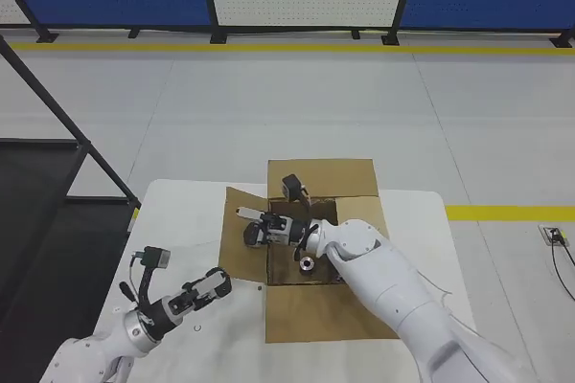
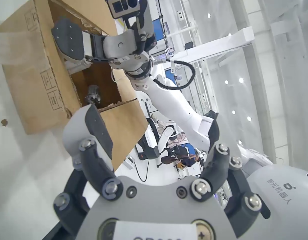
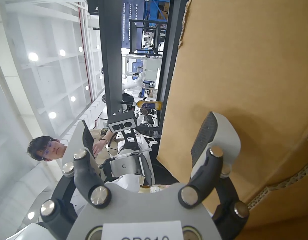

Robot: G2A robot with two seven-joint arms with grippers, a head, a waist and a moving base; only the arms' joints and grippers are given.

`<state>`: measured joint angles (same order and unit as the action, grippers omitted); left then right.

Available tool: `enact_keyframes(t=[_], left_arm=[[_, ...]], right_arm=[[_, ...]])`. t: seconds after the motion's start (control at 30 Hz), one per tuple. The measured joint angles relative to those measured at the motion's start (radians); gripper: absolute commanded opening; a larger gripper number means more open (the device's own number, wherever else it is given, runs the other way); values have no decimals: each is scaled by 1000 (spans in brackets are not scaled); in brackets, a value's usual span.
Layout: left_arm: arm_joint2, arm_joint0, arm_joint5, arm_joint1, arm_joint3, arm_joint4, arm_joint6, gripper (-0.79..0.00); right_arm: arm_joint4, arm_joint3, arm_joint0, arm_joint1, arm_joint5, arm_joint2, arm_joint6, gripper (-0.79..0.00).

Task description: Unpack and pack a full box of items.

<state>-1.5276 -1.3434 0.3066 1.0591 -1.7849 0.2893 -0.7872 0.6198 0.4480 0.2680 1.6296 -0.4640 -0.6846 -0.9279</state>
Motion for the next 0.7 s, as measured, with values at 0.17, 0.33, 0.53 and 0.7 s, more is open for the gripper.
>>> enact_keyframes(t=[0.17,0.33,0.53,0.7], left_arm=[[47,61,-16,5,79,0,13,0],[64,82,-16,7,118,-6,11,0],[64,78,-17,6,132,-7,15,0],[72,80,-31,6,149,-16,17,0]], right_arm=[[14,-39,-10,16,-22,-12,-38,0],[31,-63,-23,19,-58,-37,-76,0],[61,-65,-39,-8,-162,-102,-129,0],[92,-34,-22,-52,-239,-176,-185,0]])
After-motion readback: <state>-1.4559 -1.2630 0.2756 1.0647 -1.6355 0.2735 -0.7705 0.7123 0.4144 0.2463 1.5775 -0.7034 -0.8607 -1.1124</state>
